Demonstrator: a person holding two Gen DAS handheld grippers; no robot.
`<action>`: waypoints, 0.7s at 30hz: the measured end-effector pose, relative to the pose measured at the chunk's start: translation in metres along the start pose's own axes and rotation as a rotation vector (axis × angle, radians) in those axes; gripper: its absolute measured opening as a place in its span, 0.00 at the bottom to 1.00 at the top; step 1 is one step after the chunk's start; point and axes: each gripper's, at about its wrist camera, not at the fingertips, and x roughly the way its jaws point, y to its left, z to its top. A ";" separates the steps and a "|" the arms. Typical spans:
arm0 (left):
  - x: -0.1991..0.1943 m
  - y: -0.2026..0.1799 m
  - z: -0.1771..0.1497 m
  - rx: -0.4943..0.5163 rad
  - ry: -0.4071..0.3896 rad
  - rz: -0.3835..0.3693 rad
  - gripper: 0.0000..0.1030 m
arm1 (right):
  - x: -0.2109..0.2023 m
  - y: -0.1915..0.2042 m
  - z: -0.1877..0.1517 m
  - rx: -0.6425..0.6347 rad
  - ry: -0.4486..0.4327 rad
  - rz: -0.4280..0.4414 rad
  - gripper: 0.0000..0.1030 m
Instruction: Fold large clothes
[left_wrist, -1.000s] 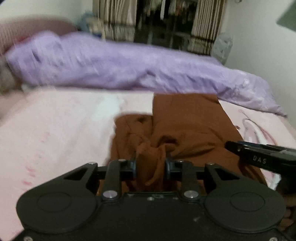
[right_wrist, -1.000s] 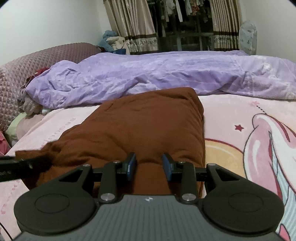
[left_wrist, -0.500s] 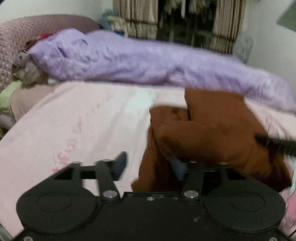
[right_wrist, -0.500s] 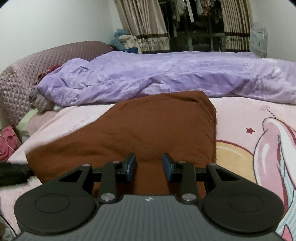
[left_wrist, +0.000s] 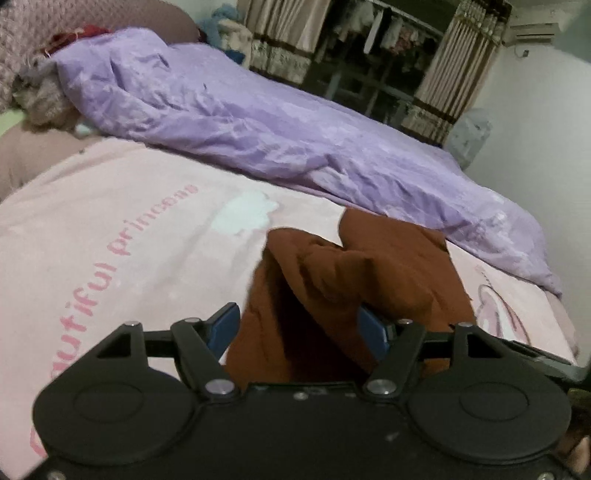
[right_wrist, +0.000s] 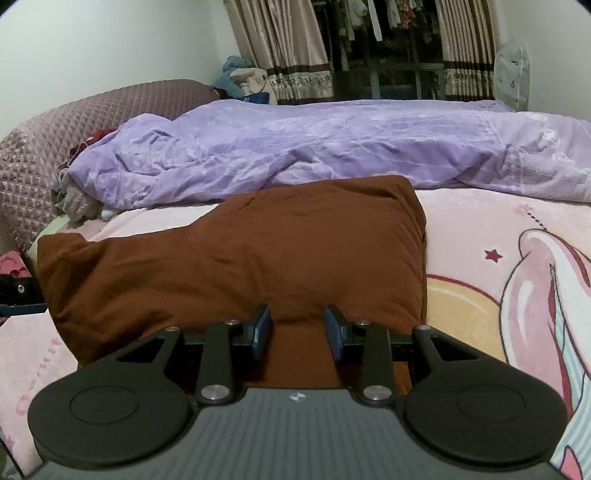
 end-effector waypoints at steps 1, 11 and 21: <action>-0.003 0.001 0.002 -0.014 -0.006 -0.008 0.68 | -0.001 0.001 0.000 -0.004 -0.002 -0.003 0.40; -0.020 0.007 -0.005 0.001 -0.006 -0.172 0.91 | -0.002 0.009 -0.004 -0.034 -0.012 -0.020 0.41; 0.054 -0.005 -0.013 -0.063 0.180 -0.165 0.29 | -0.004 0.010 -0.003 -0.029 -0.011 -0.001 0.44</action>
